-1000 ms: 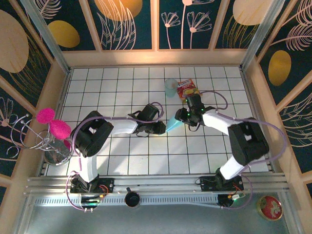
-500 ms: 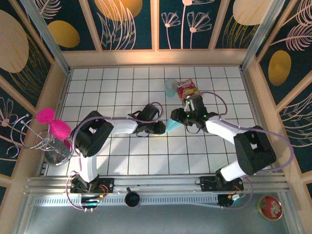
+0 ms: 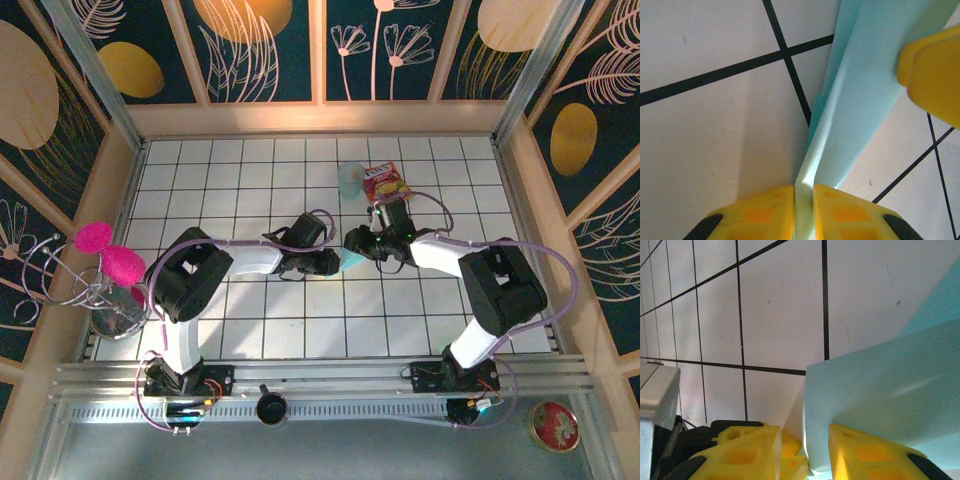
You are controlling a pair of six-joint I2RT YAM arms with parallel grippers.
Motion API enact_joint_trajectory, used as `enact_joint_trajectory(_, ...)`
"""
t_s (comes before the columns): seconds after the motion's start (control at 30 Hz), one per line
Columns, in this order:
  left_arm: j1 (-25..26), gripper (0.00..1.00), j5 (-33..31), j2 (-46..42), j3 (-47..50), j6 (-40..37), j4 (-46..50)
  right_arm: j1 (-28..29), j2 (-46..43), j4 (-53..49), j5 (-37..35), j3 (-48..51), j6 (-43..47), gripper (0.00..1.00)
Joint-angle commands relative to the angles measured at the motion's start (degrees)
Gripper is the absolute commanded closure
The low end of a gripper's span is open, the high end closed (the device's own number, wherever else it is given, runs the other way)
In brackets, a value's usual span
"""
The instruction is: Fold a paper plane with a square sheet of paper (pick it up from the middle)
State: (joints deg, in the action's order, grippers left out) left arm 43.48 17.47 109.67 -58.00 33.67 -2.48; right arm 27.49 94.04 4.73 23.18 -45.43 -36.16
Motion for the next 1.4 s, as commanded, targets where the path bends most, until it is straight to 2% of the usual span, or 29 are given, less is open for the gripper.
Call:
enact_joint_trajectory(0.0, 0.3, 0.82, -1.9, 3.6, 0.5, 0.0, 1.6, -0.2, 1.5, 0.5, -1.3, -1.6, 0.0, 0.70)
enact_joint_trajectory(0.57, 0.3, 0.83, -2.2, 3.8, 0.9, 0.2, 1.9, -0.8, 2.5, -3.9, -7.2, -2.1, -1.2, 0.71)
enact_joint_trajectory(0.83, 0.3, 0.83, -1.9, 3.7, 0.6, -0.2, 1.9, -0.1, -1.9, 2.6, 0.2, -1.9, -1.3, 0.72)
enact_joint_trajectory(1.1, 0.3, 0.83, -1.7, 3.7, 0.7, -0.1, 1.8, 0.8, 2.8, -0.6, -3.4, -4.2, -2.0, 0.78)
enact_joint_trajectory(1.37, 0.3, 0.83, -1.8, 3.5, 0.8, -0.1, 2.0, 0.8, 3.7, -5.4, -9.5, -4.8, -2.4, 0.79)
